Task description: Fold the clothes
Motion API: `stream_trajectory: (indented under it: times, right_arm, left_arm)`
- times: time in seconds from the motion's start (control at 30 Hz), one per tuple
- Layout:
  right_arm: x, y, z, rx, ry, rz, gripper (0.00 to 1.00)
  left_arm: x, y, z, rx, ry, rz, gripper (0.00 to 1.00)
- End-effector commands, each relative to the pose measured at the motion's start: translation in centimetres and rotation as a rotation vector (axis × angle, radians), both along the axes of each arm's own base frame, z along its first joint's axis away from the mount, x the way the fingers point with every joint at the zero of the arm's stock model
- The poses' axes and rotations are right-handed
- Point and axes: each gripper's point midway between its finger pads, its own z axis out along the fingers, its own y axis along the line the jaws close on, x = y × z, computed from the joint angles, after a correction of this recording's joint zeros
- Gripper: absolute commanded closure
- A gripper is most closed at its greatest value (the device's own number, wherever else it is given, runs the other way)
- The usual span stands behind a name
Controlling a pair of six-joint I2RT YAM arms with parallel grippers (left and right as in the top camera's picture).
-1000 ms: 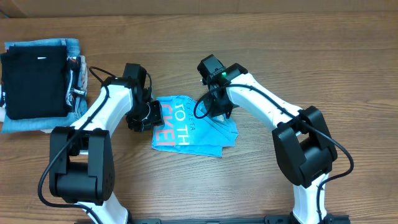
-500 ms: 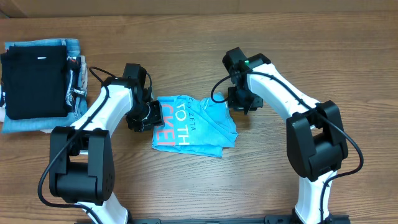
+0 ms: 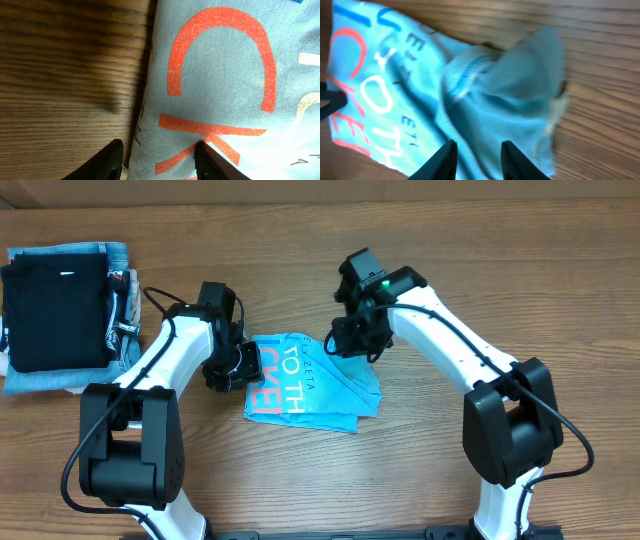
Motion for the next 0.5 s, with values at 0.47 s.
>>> stream_trajectory:
  times: [0.47]
  right_arm:
    - [-0.1,2.9,-2.0,0.031,0.0,0.076,0.75]
  left_arm:
    - [-0.3,-0.4,0.3,-0.003,-0.012,-0.031,0.5]
